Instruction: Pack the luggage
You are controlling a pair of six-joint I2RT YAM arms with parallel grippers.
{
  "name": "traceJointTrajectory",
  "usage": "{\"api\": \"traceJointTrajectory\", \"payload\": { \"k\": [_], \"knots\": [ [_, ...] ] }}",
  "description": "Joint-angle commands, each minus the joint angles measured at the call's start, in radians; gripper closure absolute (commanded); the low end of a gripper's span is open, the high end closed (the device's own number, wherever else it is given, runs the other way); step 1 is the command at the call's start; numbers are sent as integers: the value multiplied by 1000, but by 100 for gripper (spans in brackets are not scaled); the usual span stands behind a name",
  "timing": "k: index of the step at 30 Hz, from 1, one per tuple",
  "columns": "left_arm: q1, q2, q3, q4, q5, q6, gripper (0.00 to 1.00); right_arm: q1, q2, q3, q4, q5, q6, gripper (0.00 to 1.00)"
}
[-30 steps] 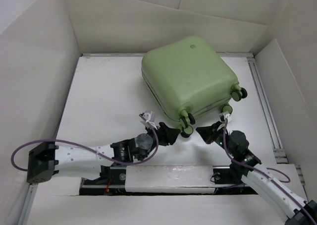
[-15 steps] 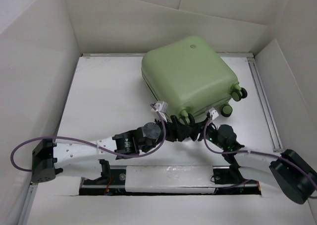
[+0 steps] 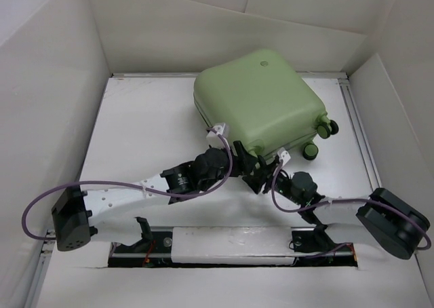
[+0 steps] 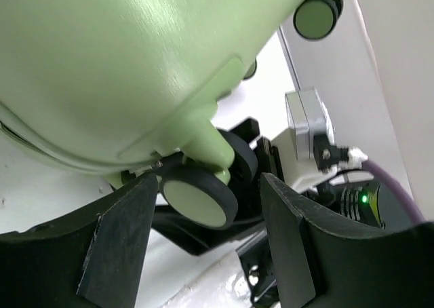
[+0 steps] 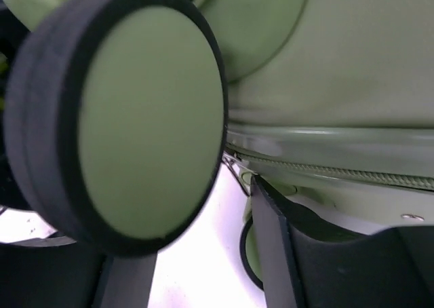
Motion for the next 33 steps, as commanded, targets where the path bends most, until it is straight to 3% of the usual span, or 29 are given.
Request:
{"api": "traceJointTrajectory", "payload": {
  "k": [1,4,8,11,12,13,16,19,24,32,33],
  "knots": [
    [21,-23,-6,76,55,23,42,11,12,53,134,86,-26,43],
    [21,-1,40,47,55,42,44,33,25,53,181,117,-35,54],
    [21,50,84,22,46,76,49,63,34,53,215,180,-26,79],
    [21,84,112,1,65,85,58,111,34,43,227,276,-12,90],
    [31,84,112,1,88,85,67,143,34,43,227,303,-1,94],
    [32,95,112,12,99,85,71,162,34,43,227,350,8,99],
    [53,104,103,32,144,85,80,250,34,43,227,434,28,100],
    [64,115,91,54,153,85,82,347,15,43,177,553,46,100],
    [117,148,91,114,257,76,87,551,12,133,30,854,100,100],
    [166,237,193,137,427,44,91,800,279,346,-36,1208,145,100],
    [182,237,203,137,502,22,92,823,304,369,-36,1223,126,100]
  ]
}}
